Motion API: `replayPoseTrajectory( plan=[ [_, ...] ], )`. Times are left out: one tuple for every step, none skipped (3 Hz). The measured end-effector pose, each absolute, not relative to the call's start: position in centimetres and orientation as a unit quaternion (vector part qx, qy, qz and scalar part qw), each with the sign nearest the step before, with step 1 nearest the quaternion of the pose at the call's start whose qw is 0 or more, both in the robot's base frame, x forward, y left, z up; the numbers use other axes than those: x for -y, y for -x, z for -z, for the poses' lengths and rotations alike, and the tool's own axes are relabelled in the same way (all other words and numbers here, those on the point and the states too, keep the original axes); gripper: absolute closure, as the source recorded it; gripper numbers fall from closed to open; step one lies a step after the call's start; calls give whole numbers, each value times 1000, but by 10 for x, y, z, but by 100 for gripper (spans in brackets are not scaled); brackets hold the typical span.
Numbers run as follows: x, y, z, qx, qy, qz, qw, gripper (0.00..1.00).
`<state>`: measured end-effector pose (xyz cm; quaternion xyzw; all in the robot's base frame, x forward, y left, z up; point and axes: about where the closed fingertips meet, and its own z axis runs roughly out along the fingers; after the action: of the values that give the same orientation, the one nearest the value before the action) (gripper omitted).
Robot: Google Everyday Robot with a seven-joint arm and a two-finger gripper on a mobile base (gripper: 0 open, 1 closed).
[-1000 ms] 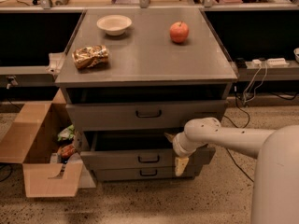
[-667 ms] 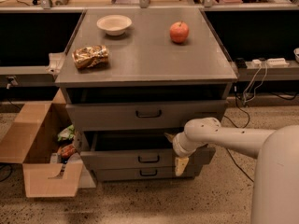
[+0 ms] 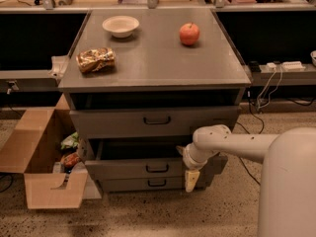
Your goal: Open middle drawer
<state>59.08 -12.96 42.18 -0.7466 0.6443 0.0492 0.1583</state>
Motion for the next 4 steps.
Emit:
replayPoseTrajectory(
  plan=[
    [133, -573, -414, -671, 727, -65, 131, 16],
    [134, -559, -409, -686, 715, -78, 114, 39],
    [134, -553, -416, -690, 710, -81, 117, 61],
    [134, -554, -421, -690, 710, -81, 117, 85]
  ],
)
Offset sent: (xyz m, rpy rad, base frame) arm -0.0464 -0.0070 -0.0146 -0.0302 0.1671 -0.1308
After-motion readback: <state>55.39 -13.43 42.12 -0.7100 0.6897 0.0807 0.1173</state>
